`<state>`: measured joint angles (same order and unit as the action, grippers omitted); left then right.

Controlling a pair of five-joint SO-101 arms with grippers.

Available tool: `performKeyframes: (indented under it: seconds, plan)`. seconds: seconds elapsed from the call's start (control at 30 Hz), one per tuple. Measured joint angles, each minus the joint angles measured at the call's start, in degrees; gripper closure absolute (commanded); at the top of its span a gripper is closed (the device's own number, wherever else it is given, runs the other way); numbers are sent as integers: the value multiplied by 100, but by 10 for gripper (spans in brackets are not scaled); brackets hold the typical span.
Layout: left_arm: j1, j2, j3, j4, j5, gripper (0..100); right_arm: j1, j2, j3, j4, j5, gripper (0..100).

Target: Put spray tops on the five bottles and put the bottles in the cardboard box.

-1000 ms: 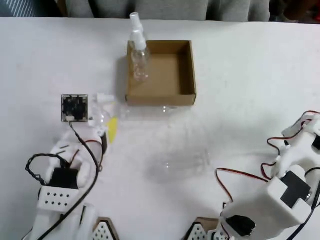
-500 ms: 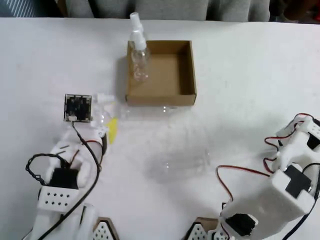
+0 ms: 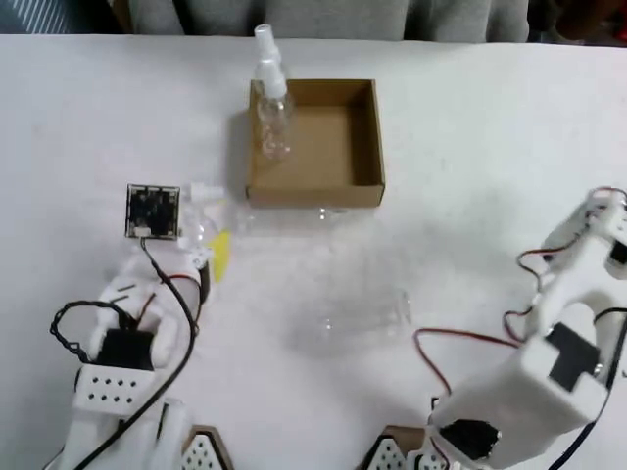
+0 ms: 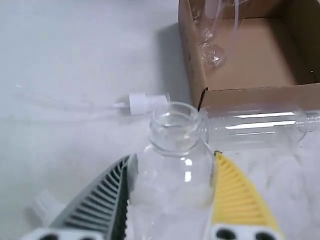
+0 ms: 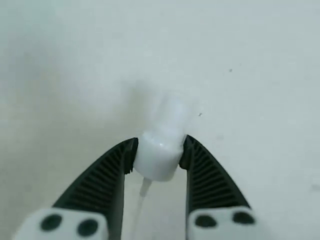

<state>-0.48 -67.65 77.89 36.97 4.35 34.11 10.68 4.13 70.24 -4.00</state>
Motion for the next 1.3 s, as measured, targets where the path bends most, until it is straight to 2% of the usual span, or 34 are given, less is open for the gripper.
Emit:
performKeyframes:
  seconds: [0.2, 0.3, 0.43, 0.63, 0.83, 1.17, 1.3]
  plan:
    - [0, 0, 0, 0, 0, 977, -1389, -1029, 747, 501, 105, 981]
    - [0, 0, 0, 0, 0, 977, -2110, -1327, 1389, 149, 105, 981]
    - [167, 0, 105, 0, 0, 977, -2699, -1565, 2215, -466, 105, 981]
    - [185, 0, 114, 0, 0, 977, -3086, -1855, 3156, -1284, 105, 981]
    - [211, 0, 114, 0, 0, 977, -3701, -2453, 3560, -1380, 105, 981]
    - [290, 0, 114, 0, 0, 977, -3807, -3921, 4457, -1415, 123, 981]
    - [26, 0, 114, 0, 0, 977, -3719, -4484, 4545, -1415, 123, 981]
